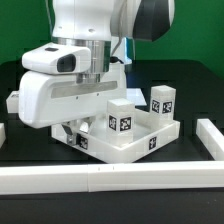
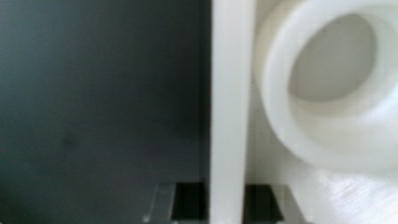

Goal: Assemble square table

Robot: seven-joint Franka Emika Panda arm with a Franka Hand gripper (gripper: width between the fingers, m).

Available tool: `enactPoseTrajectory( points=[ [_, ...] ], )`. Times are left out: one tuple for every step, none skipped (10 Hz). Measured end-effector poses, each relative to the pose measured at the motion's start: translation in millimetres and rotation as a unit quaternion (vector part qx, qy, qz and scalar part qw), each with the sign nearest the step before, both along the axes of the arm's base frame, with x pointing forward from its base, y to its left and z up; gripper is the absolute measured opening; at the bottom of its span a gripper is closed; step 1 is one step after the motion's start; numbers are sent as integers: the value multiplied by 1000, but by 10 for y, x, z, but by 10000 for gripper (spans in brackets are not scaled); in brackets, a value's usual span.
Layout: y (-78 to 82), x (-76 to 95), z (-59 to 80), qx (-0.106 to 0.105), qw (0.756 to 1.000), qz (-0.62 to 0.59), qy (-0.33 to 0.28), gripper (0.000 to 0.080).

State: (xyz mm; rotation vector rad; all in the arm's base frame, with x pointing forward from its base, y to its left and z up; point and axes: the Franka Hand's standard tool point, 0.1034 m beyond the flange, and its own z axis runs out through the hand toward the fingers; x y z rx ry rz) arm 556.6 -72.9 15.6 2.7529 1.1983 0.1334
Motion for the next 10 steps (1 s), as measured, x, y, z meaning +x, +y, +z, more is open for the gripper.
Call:
enactPoseTrajectory(
  points=[
    [-19, 5, 4, -8, 1000, 30, 3, 67],
    [-28, 5, 4, -12, 999, 47, 5, 67],
    [-11, -8, -8, -16, 996, 82, 20, 68],
    [123, -50, -42, 4, 993, 81, 81, 66],
    [201, 81, -52, -3, 992, 103, 77, 63],
    [210, 102, -50, -13, 988, 142, 67, 63],
    [183, 97, -48, -18, 982, 173, 71, 64],
    [162, 96, -48, -22, 978, 193, 73, 64],
    [181, 147, -27, -34, 969, 238, 63, 64],
    [260, 228, 5, -55, 950, 307, 36, 64]
  ],
)
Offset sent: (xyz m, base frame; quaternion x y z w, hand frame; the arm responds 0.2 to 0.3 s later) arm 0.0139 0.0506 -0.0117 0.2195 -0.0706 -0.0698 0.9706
